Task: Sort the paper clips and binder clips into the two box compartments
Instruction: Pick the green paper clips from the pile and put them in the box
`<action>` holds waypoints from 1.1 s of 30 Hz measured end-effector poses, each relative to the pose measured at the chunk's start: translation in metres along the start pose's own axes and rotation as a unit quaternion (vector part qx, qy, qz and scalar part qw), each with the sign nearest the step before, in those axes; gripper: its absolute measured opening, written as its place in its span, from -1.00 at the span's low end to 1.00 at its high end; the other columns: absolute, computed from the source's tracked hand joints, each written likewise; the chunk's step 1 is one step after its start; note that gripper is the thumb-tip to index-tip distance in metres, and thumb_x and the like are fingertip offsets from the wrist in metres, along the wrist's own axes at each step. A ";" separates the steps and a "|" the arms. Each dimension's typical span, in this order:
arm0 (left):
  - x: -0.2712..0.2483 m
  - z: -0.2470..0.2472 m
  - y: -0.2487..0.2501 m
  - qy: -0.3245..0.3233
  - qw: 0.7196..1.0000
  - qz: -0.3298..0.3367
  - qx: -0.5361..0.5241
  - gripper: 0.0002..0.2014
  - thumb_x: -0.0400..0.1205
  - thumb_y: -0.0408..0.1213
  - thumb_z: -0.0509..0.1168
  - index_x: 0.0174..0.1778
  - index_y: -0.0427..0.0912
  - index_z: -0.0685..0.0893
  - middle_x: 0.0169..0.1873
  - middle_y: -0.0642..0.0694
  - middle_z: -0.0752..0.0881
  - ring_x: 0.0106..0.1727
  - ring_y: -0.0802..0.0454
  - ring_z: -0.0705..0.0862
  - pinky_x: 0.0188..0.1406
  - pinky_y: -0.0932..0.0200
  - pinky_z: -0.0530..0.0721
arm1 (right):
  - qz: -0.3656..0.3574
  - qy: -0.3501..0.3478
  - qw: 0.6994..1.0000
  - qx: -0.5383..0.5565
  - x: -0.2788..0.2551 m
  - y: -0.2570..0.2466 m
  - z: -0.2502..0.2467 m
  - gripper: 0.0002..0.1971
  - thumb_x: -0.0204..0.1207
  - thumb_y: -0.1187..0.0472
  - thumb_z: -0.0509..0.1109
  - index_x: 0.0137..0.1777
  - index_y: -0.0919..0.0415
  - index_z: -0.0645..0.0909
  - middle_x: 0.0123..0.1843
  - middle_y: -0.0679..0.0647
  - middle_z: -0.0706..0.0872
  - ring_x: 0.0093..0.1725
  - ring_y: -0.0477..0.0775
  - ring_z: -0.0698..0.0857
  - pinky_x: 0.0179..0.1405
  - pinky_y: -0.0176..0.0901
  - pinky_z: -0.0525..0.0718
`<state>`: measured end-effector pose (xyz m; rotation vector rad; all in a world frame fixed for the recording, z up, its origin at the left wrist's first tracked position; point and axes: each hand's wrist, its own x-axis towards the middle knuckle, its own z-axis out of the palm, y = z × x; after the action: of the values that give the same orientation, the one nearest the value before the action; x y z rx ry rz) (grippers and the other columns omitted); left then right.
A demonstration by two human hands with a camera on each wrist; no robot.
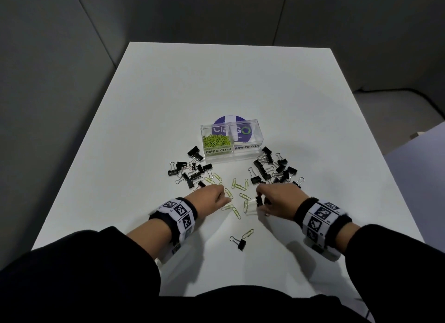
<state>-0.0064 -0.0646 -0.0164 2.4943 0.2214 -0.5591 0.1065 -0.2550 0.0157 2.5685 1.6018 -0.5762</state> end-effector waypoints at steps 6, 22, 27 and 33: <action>-0.001 -0.002 0.001 0.015 0.999 0.017 0.024 -0.71 0.75 -0.16 0.01 0.12 -0.28 0.53 0.01 -0.21 0.68 -0.07 -0.07 0.57 -0.14 0.20 0.40 | 0.113 -0.014 0.993 0.016 -0.003 0.025 -0.002 -0.59 0.54 -0.05 0.29 0.31 0.09 0.37 0.23 -0.01 0.67 0.15 0.11 0.66 0.03 -0.09 0.58; -0.002 0.009 0.006 -0.017 0.998 0.026 0.060 -0.82 0.65 -0.22 0.23 0.00 -0.27 0.58 0.07 -0.20 0.58 0.09 -0.14 0.59 0.03 0.10 0.49 | 0.015 -0.104 0.993 0.062 0.032 -0.020 0.020 -0.87 0.58 0.18 0.24 0.06 0.20 0.52 0.06 0.14 0.71 0.01 0.18 0.66 -0.09 -0.10 0.51; -0.008 0.006 0.004 0.005 1.000 0.007 -0.007 -0.78 0.70 -0.24 0.15 0.18 -0.26 0.54 0.16 -0.21 0.64 0.14 -0.12 0.60 0.05 0.17 0.48 | -0.023 -0.083 0.996 0.002 0.023 -0.023 0.023 -0.79 0.66 0.25 0.09 0.16 0.32 0.47 0.13 0.23 0.59 0.09 0.23 0.60 -0.02 0.04 0.55; -0.007 0.004 0.002 -0.011 0.999 0.027 -0.025 -0.68 0.72 -0.31 0.04 0.34 -0.17 0.54 0.30 -0.17 0.60 0.32 -0.09 0.55 0.31 0.13 0.45 | 0.025 -0.024 0.993 0.111 0.009 -0.014 0.014 -0.90 0.65 0.24 0.08 0.00 0.20 0.42 -0.15 0.10 0.53 -0.12 0.14 0.51 -0.20 -0.14 0.36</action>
<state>-0.0139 -0.0686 -0.0157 2.4378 0.1564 -0.5507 0.0933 -0.2445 0.0016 2.7171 1.5319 -0.8507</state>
